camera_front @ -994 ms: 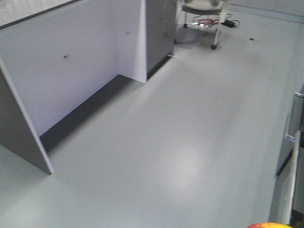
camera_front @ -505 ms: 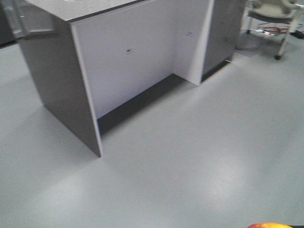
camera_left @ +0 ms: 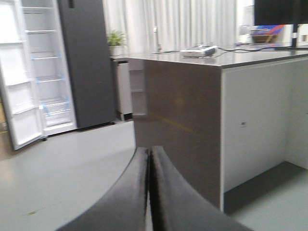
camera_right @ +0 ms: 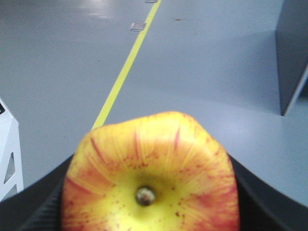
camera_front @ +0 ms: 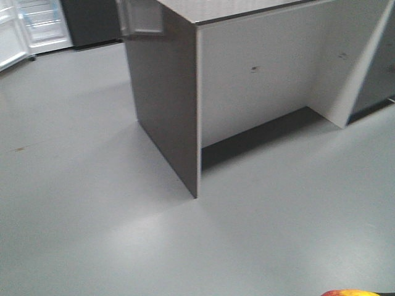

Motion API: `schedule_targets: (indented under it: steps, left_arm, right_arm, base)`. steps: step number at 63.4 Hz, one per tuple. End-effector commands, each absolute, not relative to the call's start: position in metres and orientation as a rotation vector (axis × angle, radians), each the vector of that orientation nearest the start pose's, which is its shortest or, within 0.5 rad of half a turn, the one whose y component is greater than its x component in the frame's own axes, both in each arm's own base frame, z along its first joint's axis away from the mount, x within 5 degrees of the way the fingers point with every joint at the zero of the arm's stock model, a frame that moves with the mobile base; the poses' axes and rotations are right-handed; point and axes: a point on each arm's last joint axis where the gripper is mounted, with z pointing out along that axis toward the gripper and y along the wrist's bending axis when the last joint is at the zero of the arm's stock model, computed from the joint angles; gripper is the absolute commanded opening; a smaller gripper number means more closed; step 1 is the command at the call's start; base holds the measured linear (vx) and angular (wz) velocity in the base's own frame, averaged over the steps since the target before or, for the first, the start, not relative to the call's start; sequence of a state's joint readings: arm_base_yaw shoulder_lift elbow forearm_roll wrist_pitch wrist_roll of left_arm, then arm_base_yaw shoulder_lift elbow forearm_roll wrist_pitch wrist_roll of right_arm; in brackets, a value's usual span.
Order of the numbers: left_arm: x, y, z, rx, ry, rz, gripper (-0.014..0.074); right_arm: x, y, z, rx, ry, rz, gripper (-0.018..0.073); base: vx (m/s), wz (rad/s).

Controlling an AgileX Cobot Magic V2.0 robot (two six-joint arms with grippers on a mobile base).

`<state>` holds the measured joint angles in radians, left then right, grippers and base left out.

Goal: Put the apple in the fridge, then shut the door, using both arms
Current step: 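Drive the base away from the counter, turning toward the fridge, then drive the base toward the open refrigerator holding the apple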

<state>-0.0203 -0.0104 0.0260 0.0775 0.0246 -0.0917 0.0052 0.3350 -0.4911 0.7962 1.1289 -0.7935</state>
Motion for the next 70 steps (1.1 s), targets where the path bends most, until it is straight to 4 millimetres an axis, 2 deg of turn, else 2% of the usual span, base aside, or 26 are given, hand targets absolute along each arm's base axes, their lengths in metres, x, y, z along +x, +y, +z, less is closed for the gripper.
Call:
schedule_targets:
  steps: [1, 70]
  left_arm:
    - [0.0558, -0.0014, 0.2027, 0.003, 1.458, -0.035, -0.0006]
    - [0.0558, -0.0014, 0.2027, 0.003, 1.458, -0.035, -0.0006]
  right_arm:
    - [0.0383, 0.0609, 0.2993, -0.711, 1.963, 0.616, 0.0356]
    - [0.0384, 0.0608, 0.2993, -0.711, 1.964, 0.615, 0.0356]
  base:
    - [0.05, 0.48]
    - [0.09, 0.41]
